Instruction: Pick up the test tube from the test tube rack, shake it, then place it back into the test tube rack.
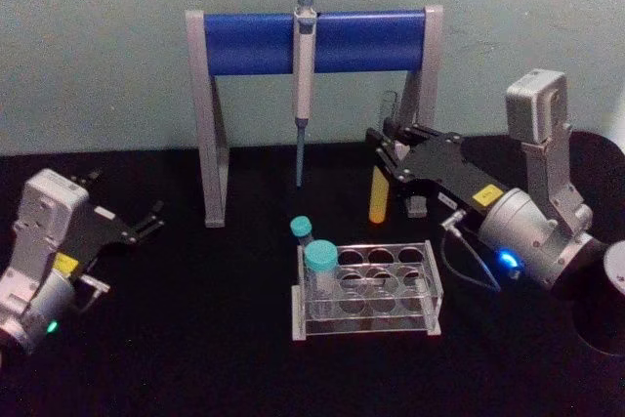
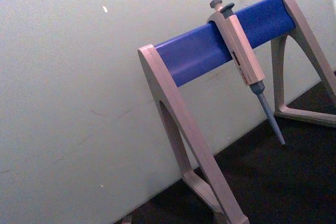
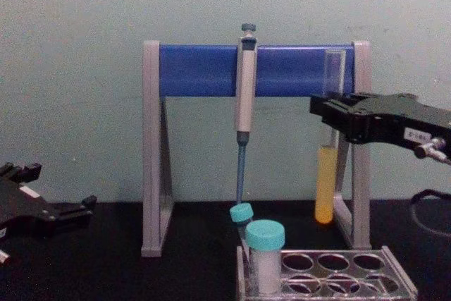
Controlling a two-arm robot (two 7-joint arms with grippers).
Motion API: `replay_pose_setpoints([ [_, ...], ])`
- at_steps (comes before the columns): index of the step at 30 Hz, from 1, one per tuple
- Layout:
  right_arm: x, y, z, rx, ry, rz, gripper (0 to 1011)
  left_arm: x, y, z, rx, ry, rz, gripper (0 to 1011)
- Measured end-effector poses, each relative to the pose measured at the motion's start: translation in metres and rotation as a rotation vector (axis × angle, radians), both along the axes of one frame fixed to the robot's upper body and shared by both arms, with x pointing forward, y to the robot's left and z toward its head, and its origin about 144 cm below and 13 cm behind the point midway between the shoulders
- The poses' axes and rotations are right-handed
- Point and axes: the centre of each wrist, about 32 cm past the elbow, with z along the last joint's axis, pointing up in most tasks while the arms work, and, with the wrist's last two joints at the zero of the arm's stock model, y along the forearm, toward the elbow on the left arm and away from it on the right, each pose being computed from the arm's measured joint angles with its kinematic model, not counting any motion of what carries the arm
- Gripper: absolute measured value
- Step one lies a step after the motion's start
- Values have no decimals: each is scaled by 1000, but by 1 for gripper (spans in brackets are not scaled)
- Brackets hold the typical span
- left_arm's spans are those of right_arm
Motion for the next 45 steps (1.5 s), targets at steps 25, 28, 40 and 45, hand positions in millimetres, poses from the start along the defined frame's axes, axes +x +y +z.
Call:
replay_pose_setpoints([
  [25,-41,0,-8,19,43,75,235,0,0,0,0,0,0,1001],
  [28,-37,5,-9,32,37,85,235,0,0,0,0,0,0,1001],
  [40,-11,11,-10,52,9,45,235,0,0,0,0,0,0,1001],
  [45,-6,7,-11,44,6,8,235,0,0,0,0,0,0,1001],
])
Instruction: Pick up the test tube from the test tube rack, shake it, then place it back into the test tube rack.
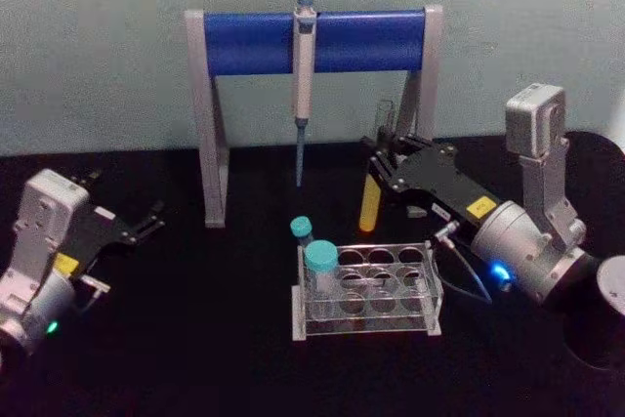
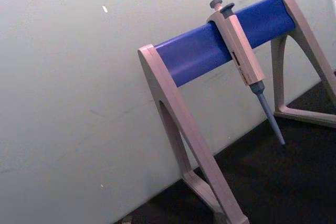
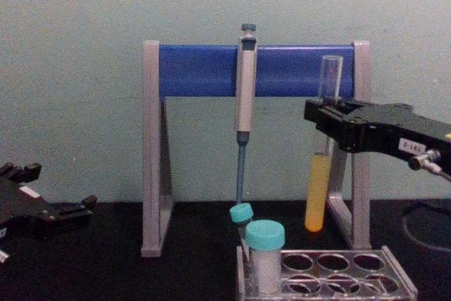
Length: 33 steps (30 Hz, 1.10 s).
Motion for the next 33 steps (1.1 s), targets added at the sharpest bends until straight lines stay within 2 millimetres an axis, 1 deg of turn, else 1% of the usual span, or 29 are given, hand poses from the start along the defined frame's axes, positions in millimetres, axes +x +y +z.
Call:
replay_pose_setpoints([
  [12,-1,-7,1,-8,1,-30,235,0,0,0,0,0,0,1001],
  [19,-12,-15,2,-32,4,-42,235,0,0,0,0,0,0,1001],
  [24,-24,-20,1,-49,17,-36,235,0,0,0,0,0,0,1001],
  [30,-34,-19,0,-48,28,2,235,0,0,0,0,0,0,1001],
  [33,-38,-13,0,-35,32,44,235,0,0,0,0,0,0,1001],
])
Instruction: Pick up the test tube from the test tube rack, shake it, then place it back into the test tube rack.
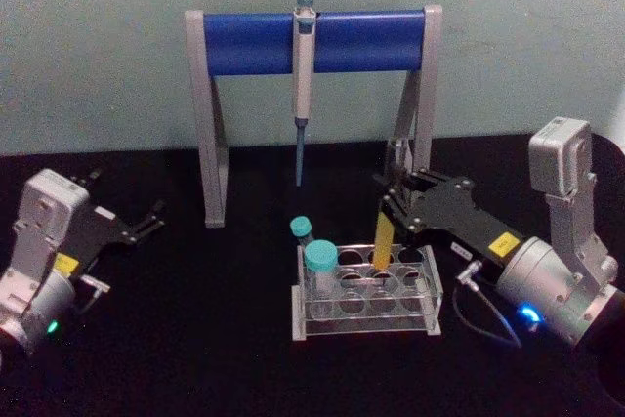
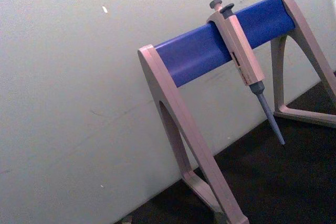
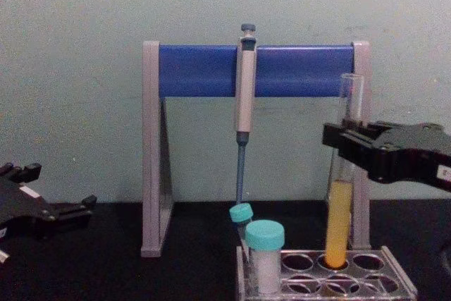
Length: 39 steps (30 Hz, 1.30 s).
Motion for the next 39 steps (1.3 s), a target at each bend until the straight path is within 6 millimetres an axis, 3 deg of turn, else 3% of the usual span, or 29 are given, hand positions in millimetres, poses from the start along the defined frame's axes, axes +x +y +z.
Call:
replay_pose_setpoints([
  [15,18,17,4,38,-28,42,235,0,0,0,0,0,0,1001],
  [23,29,16,8,33,-48,-4,235,0,0,0,0,0,0,1001],
  [39,28,9,10,18,-43,-57,235,0,0,0,0,0,0,1001],
])
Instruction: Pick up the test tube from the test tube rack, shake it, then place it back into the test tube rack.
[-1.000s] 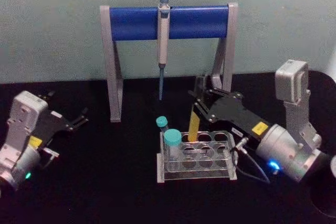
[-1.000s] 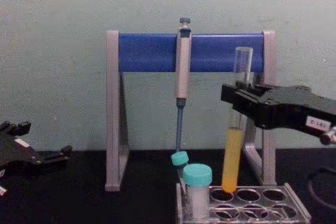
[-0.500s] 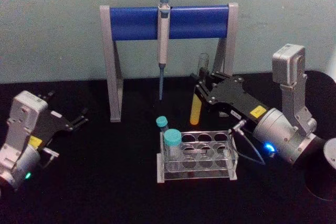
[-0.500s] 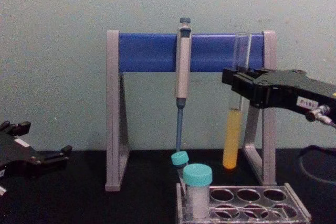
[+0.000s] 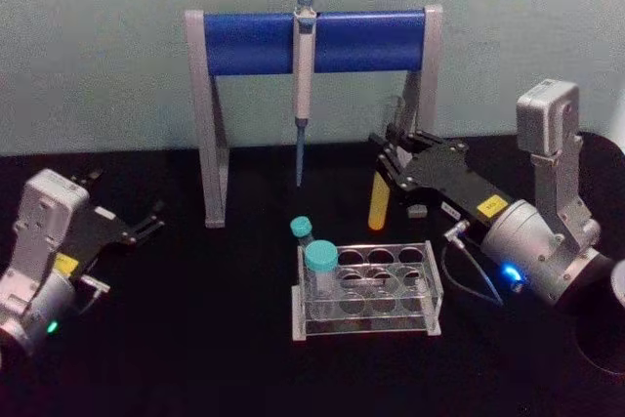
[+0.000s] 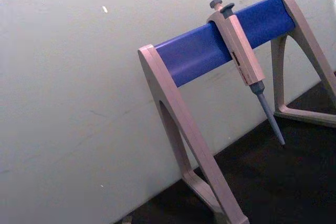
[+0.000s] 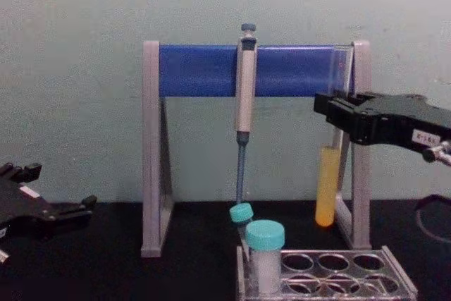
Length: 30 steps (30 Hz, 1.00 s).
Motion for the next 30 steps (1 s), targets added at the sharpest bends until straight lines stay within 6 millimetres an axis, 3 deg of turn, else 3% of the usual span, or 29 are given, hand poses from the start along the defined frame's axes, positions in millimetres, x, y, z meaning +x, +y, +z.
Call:
replay_pose_setpoints([
  [19,-28,-19,0,-28,8,-43,235,0,0,0,0,0,0,1001],
  [30,-42,-15,-2,-32,33,19,235,0,0,0,0,0,0,1001],
])
